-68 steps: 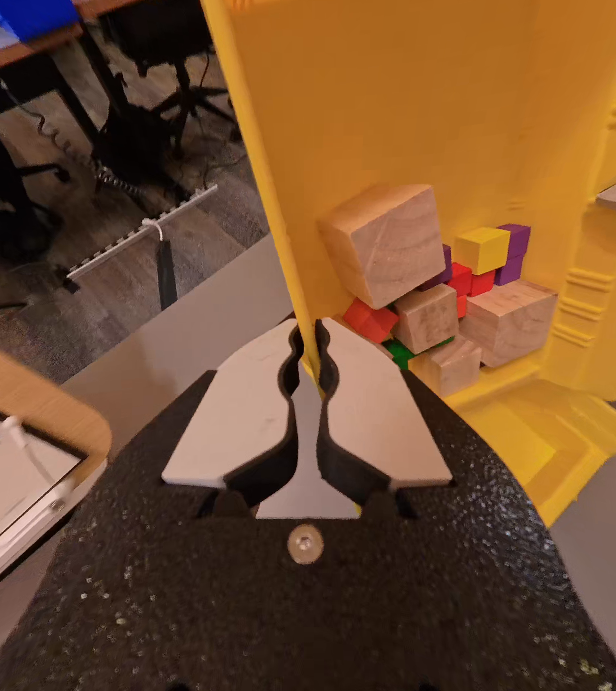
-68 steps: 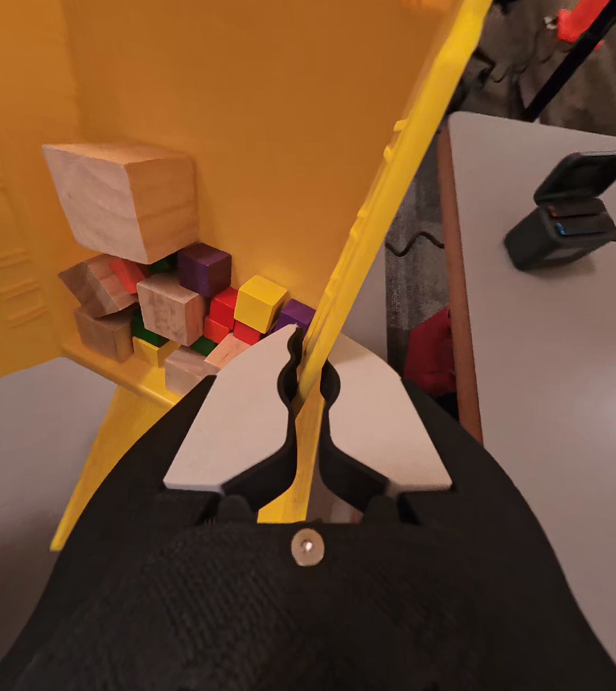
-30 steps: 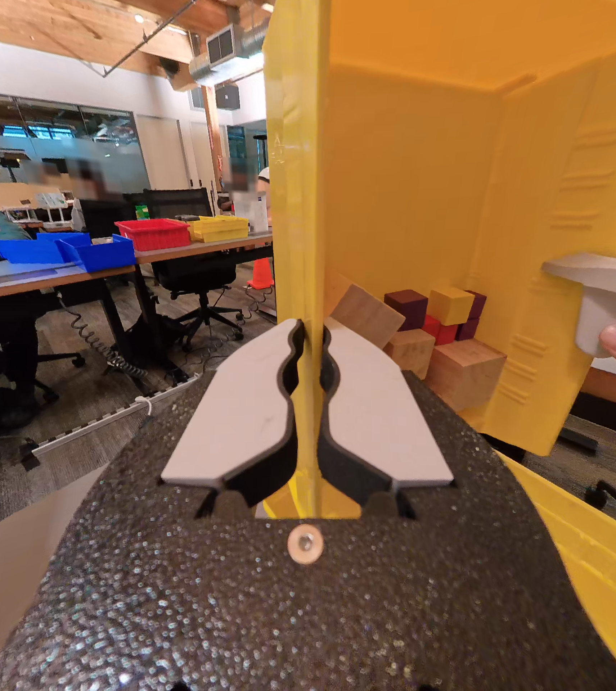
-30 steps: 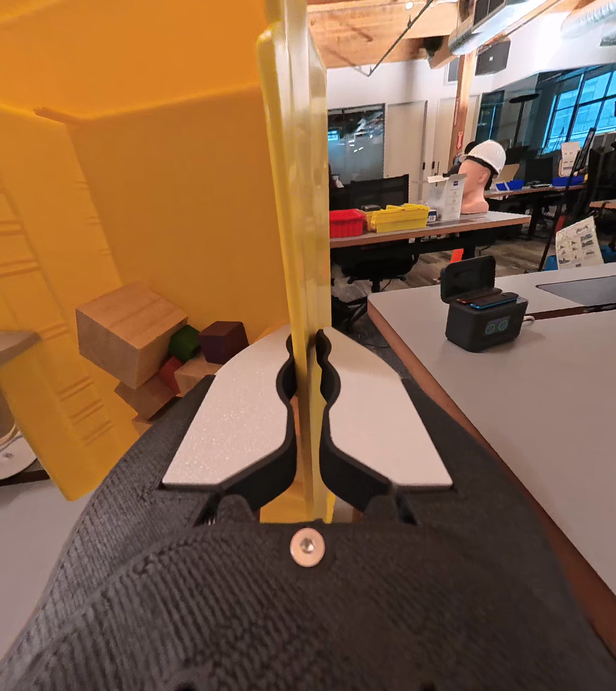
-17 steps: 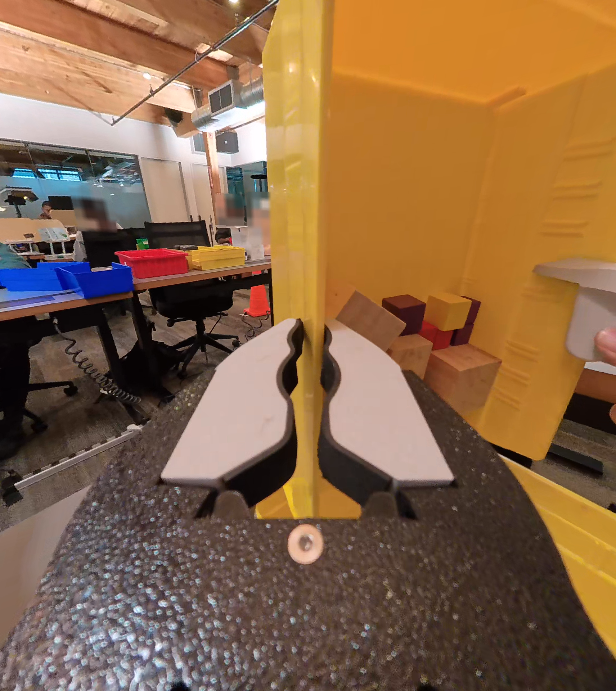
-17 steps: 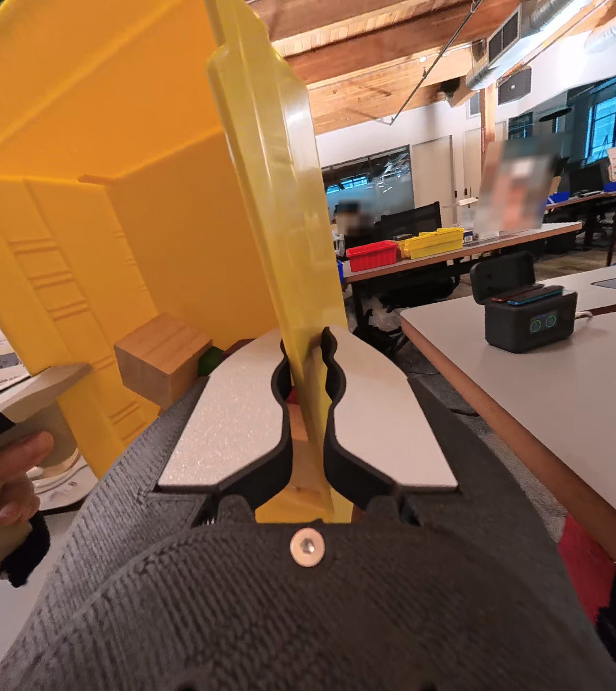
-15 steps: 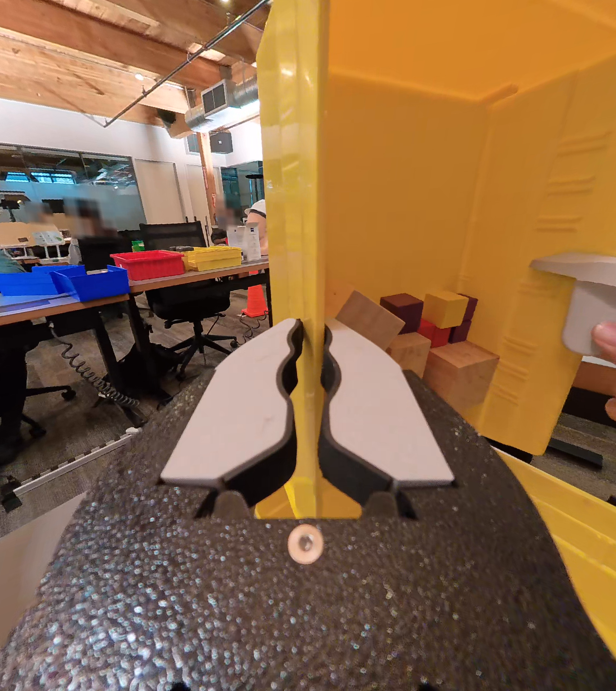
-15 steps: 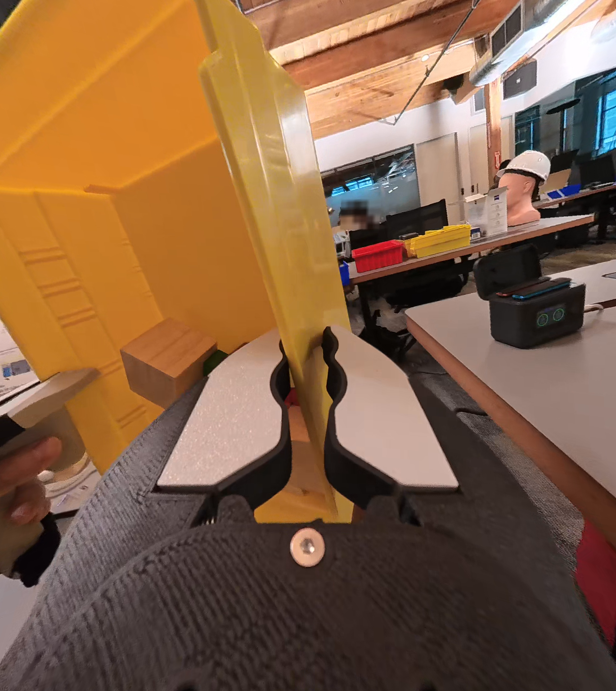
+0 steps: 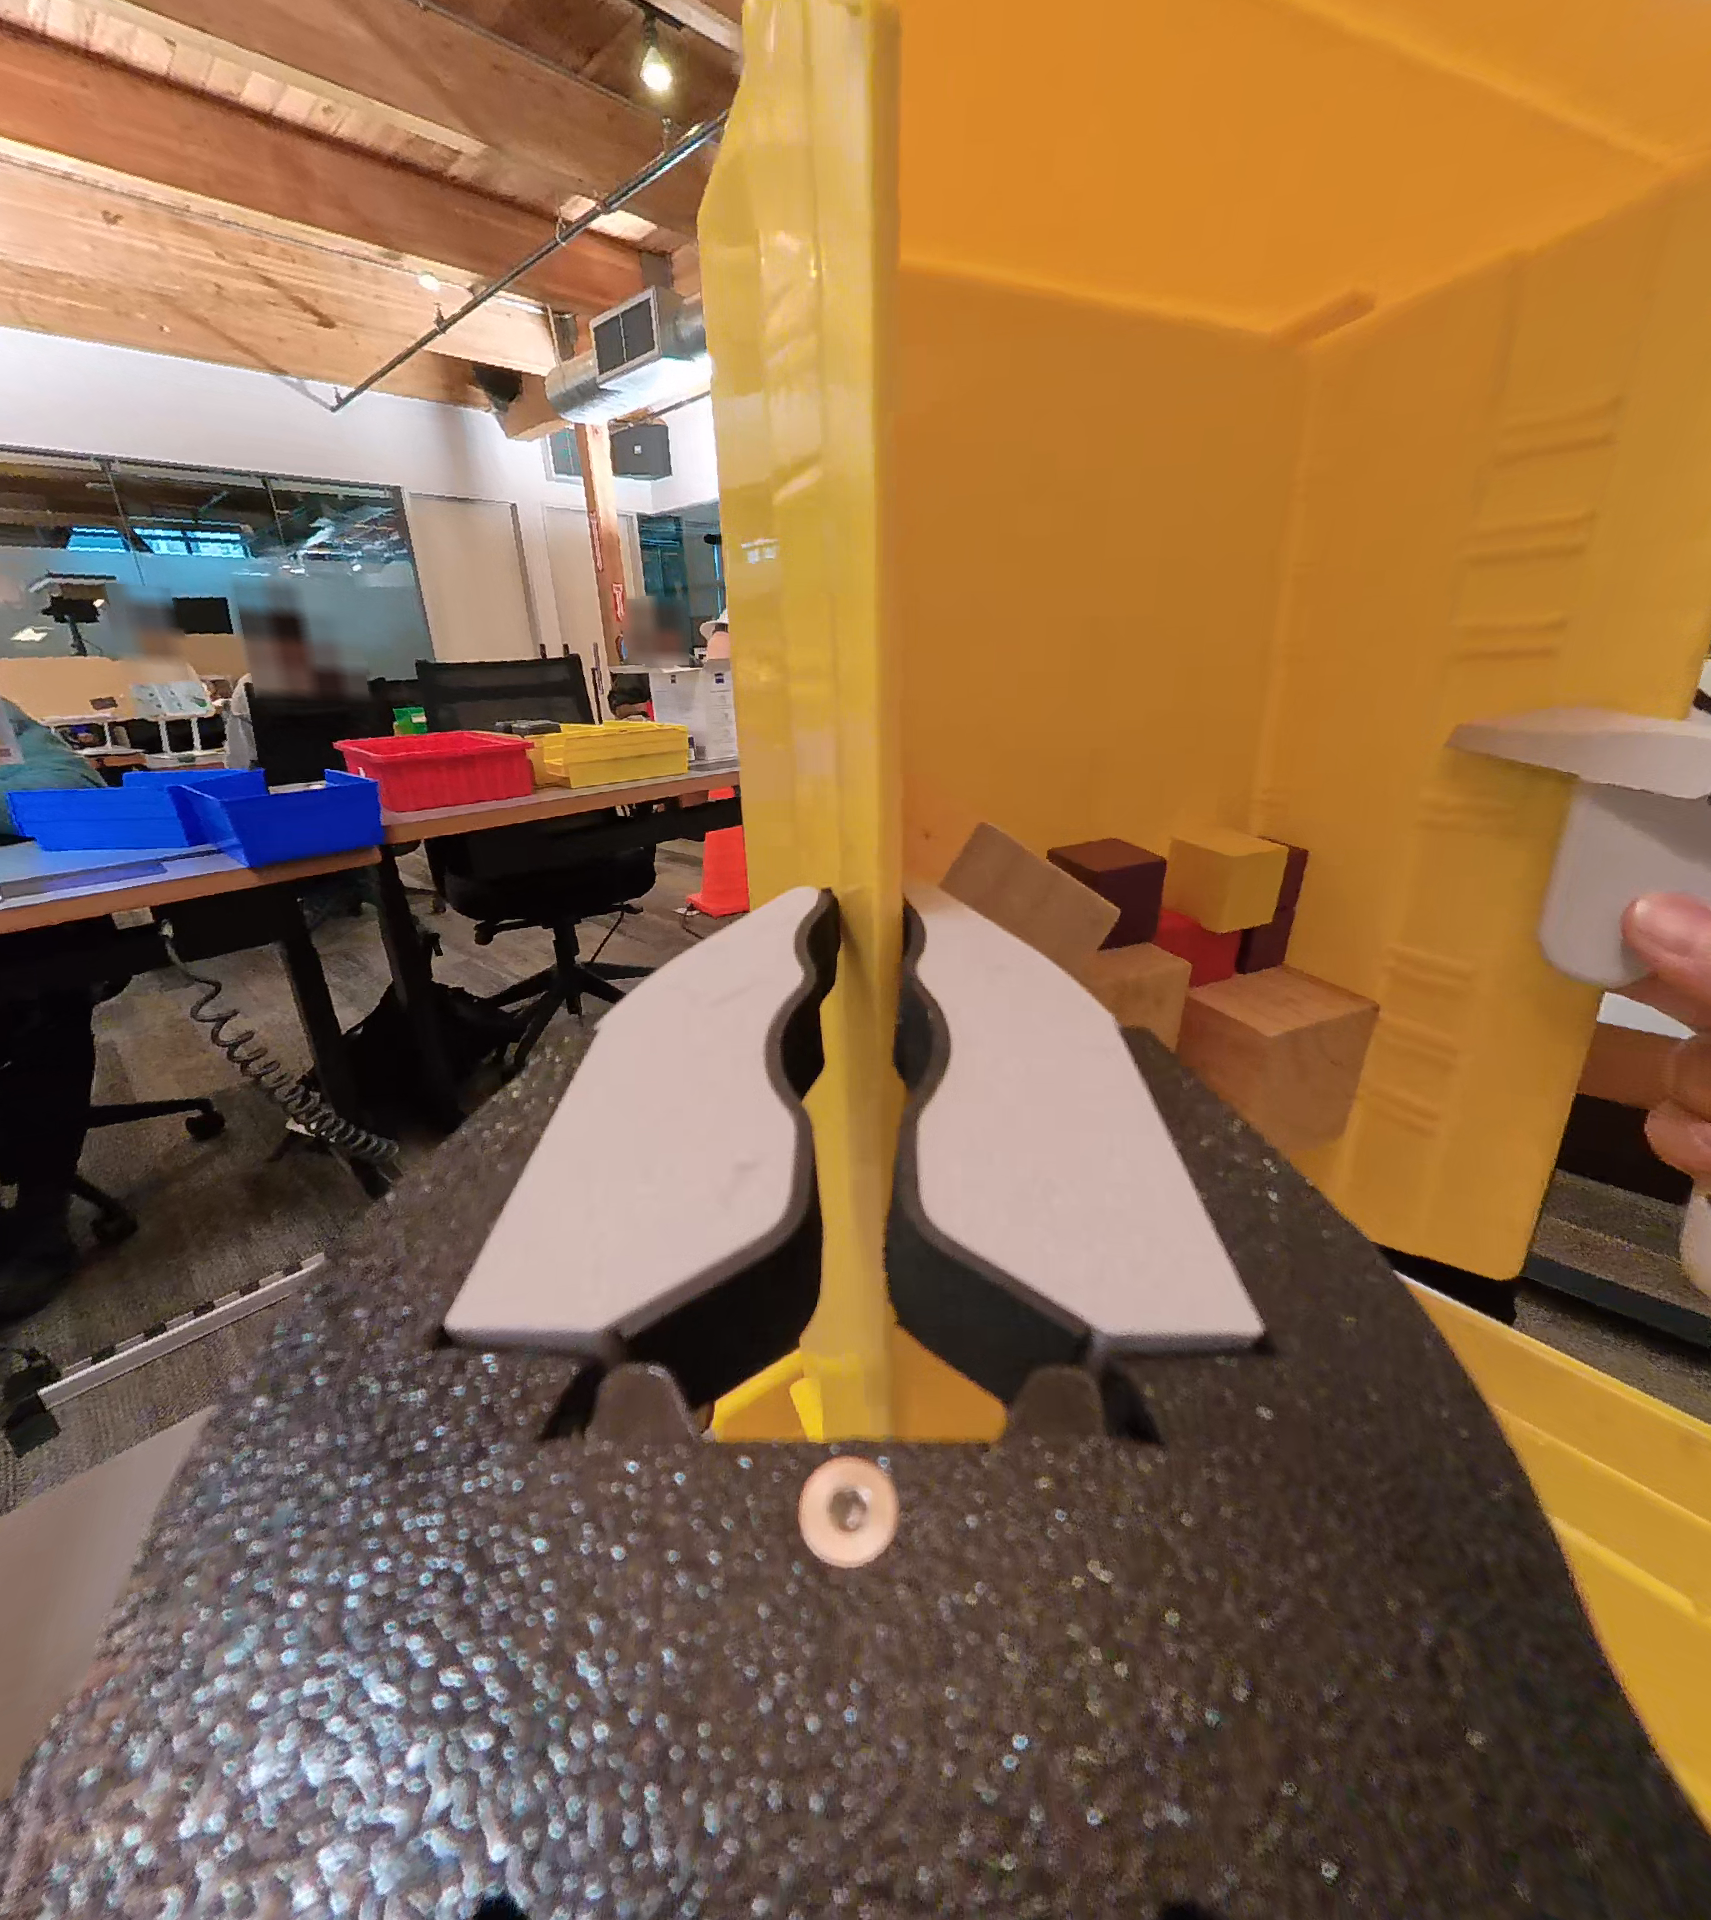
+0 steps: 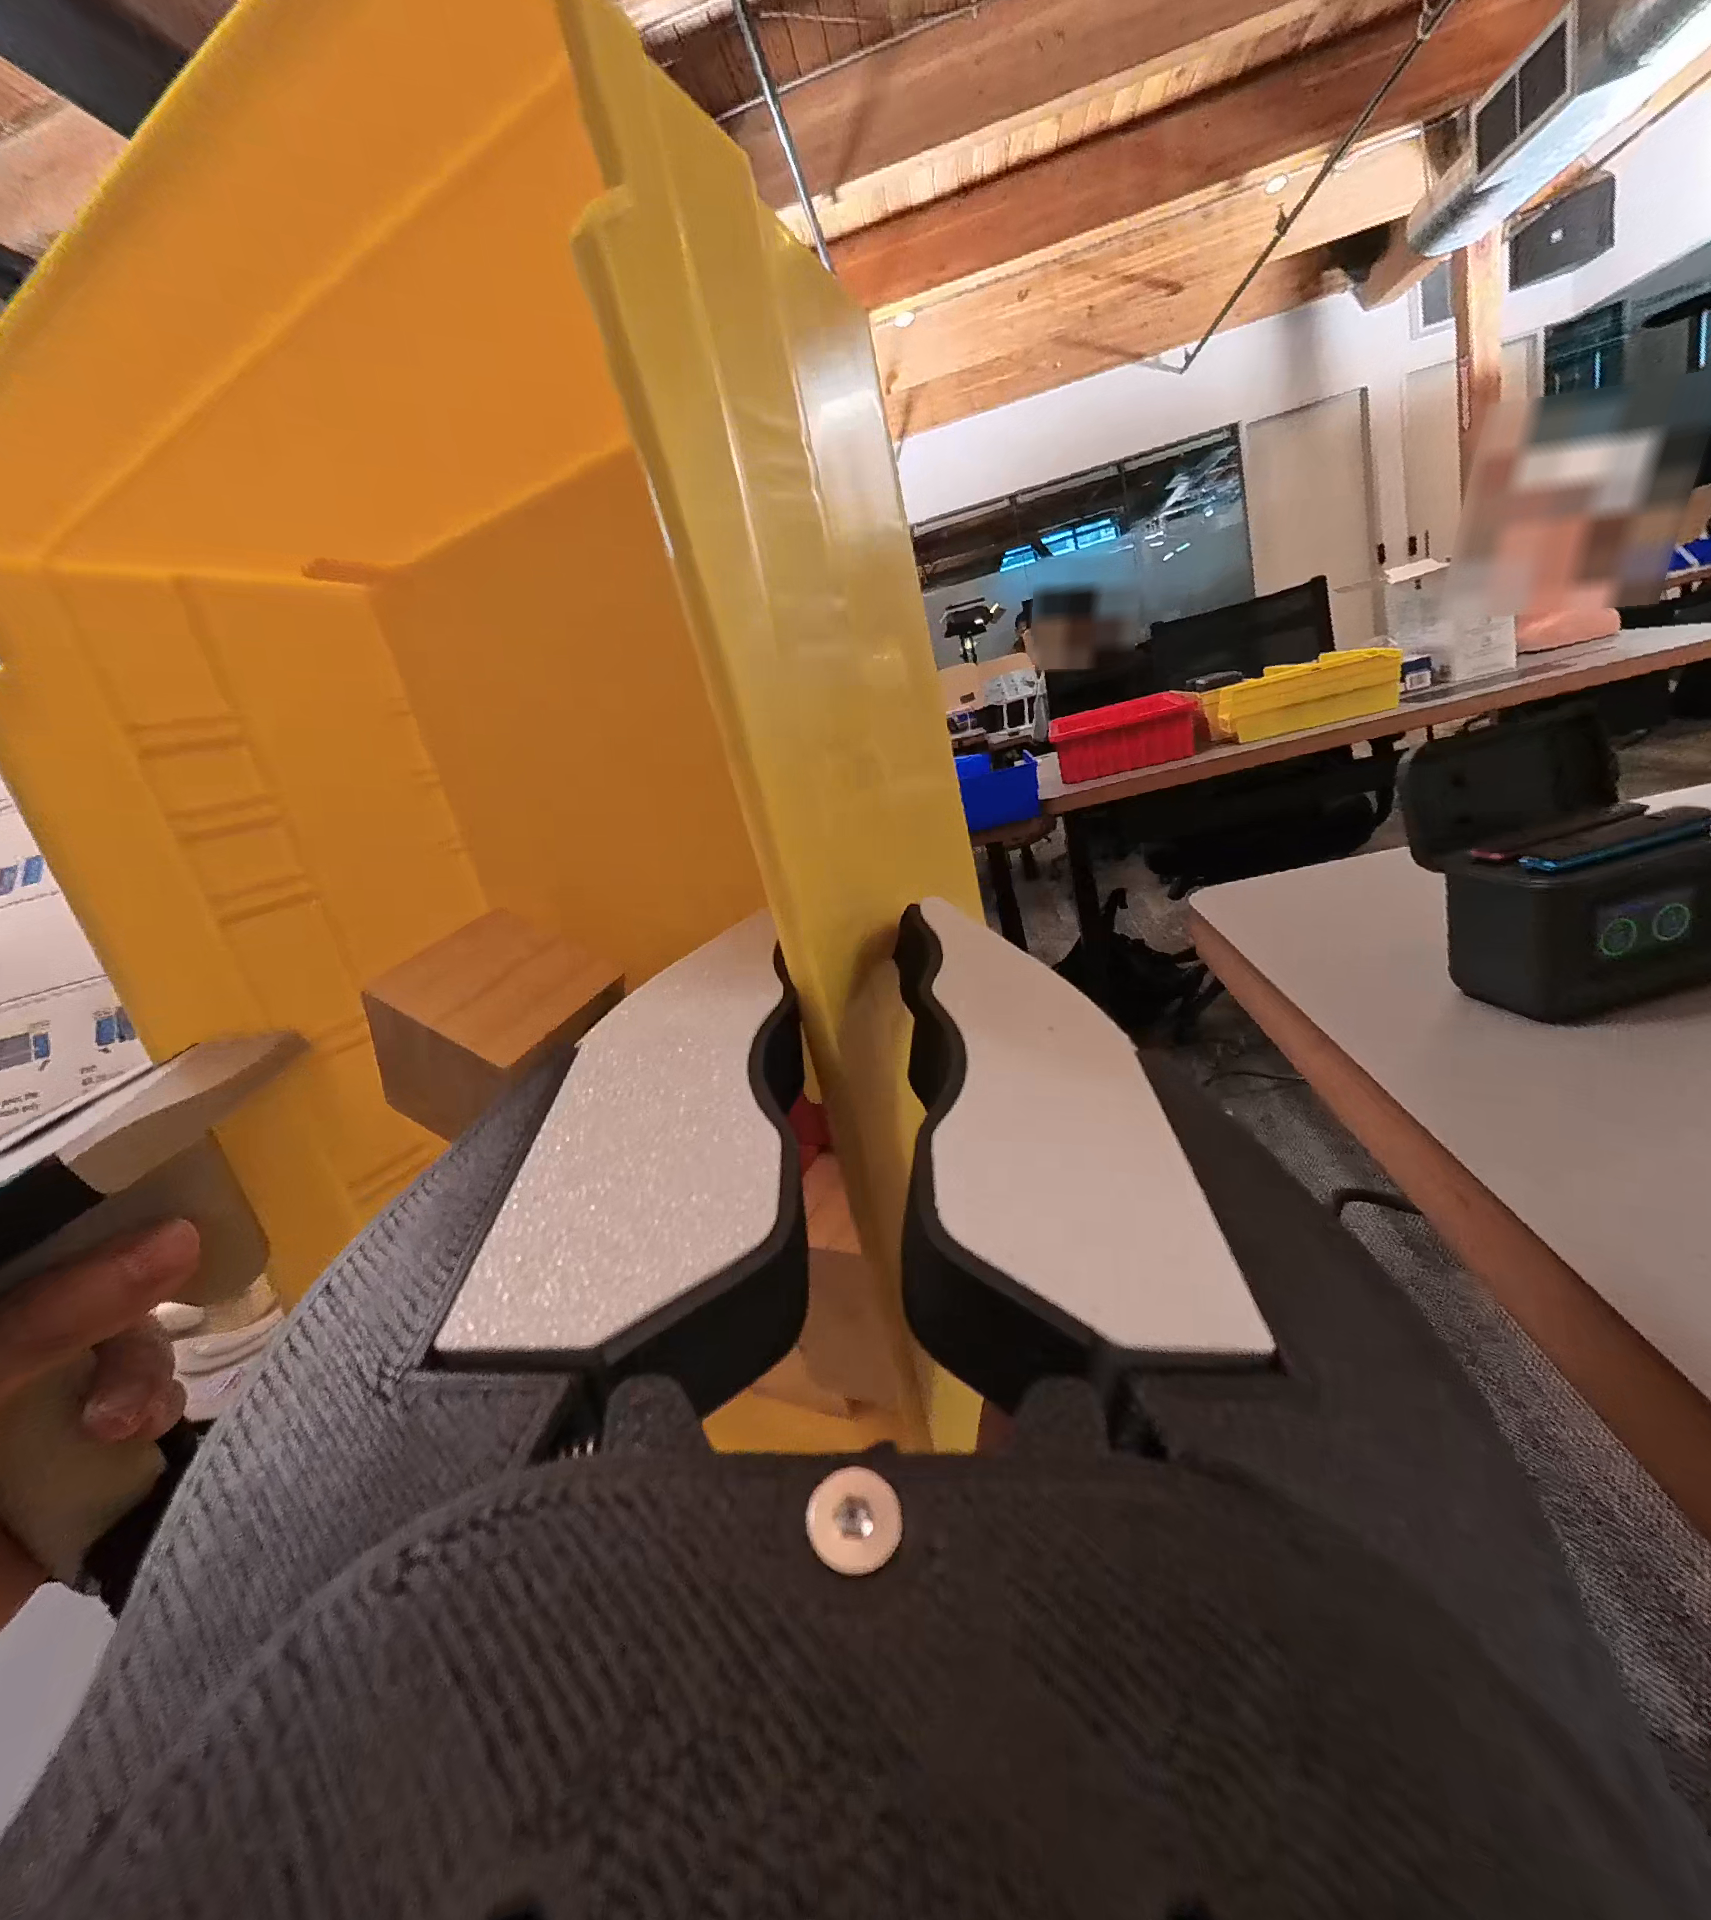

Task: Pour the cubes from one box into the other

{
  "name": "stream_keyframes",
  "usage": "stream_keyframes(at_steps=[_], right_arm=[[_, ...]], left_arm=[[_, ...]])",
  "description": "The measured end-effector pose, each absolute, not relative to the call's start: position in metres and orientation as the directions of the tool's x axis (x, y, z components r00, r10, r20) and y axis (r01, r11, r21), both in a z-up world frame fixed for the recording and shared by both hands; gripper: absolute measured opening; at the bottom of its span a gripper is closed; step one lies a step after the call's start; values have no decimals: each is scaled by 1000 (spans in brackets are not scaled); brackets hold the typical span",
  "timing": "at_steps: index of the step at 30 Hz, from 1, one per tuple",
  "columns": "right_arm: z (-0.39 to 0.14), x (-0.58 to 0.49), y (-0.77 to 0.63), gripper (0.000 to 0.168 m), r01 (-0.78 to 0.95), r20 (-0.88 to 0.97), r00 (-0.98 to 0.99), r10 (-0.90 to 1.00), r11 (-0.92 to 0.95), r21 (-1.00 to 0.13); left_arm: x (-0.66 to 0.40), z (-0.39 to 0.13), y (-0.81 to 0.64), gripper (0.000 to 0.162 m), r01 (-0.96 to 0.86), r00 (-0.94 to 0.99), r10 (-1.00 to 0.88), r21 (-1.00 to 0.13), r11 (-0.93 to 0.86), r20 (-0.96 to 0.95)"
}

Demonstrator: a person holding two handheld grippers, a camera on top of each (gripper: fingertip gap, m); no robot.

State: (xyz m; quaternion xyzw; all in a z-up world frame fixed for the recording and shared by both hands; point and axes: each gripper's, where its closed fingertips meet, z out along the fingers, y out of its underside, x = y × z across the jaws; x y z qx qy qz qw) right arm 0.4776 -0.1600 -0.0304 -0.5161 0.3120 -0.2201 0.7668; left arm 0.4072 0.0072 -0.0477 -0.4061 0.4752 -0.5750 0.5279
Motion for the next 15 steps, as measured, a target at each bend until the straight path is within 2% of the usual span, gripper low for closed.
stream_keyframes(at_steps=[6,15], right_arm=[[-24,485,-161,18,3,-310,732,-607,458,-889],[-20,486,-156,14,58,-261,728,-634,437,-898]], left_arm=[[412,-48,4,9,220,-142,-987,-974,43,-76],[413,-32,15,5,231,-37,-998,-972,44,-54]])
